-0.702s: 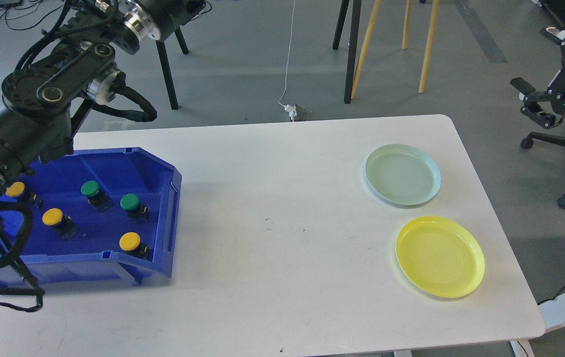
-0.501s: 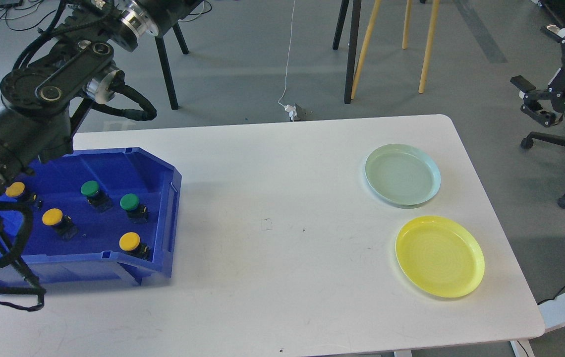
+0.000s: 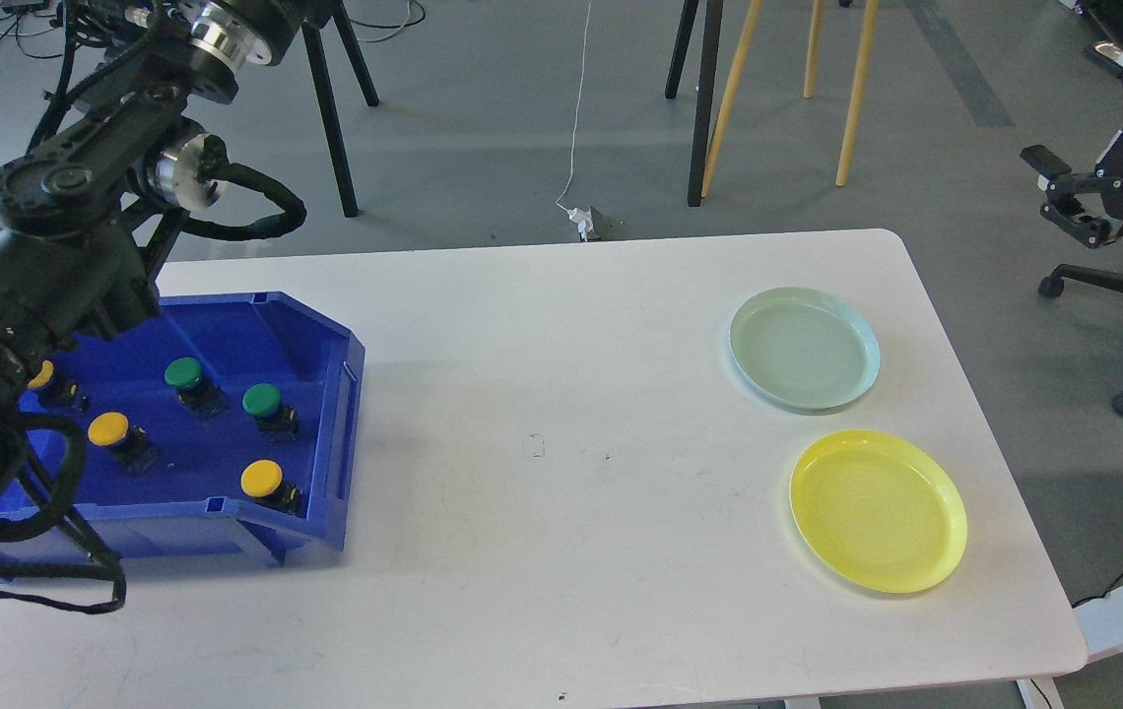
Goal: Pass button and place on color plate
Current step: 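Move the left gripper up and over the blue bin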
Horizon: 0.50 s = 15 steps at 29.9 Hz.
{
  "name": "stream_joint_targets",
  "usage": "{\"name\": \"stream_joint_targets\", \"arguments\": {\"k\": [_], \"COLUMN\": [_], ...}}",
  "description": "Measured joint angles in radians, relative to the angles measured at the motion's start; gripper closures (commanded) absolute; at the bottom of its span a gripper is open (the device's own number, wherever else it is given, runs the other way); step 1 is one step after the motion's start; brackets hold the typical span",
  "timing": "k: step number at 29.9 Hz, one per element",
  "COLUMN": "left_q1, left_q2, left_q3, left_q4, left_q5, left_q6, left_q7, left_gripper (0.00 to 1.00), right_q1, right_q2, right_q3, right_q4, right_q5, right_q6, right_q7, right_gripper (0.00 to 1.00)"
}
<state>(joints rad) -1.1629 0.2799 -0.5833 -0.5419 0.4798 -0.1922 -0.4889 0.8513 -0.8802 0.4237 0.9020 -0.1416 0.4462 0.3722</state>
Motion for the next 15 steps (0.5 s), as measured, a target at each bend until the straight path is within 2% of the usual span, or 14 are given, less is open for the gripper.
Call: {"name": "stream_joint_targets", "arguments": {"k": [8, 10, 12, 15], "left_q1": [-0.010, -0.013, -0.018, -0.016], "left_q2": [-0.005, -0.004, 0.018, 0.089], "left_q3": [-0.026, -0.026, -0.019, -0.015], "left_q4": [-0.003, -0.003, -0.006, -0.002], "left_q5": [-0.009, -0.009, -0.007, -0.005], "left_q6": [0.191, 0.214, 0.190, 0.034], "left_q7": [0.000, 0.000, 0.000, 0.000], "left_gripper": [0.00, 0.00, 0.00, 0.00], "right_q1": [0.003, 0.003, 0.002, 0.002], "right_q2": [-0.005, -0.007, -0.007, -0.008], "right_q3": [0.000, 0.000, 0.000, 0.000], "right_q4": [0.002, 0.002, 0.002, 0.001], "right_q5": [0.000, 0.000, 0.000, 0.001], "right_q6": [0.000, -0.001, -0.001, -0.003], "right_q7": [-0.001, -0.001, -0.001, -0.001], "right_gripper": [0.01, 0.01, 0.01, 0.01]}}
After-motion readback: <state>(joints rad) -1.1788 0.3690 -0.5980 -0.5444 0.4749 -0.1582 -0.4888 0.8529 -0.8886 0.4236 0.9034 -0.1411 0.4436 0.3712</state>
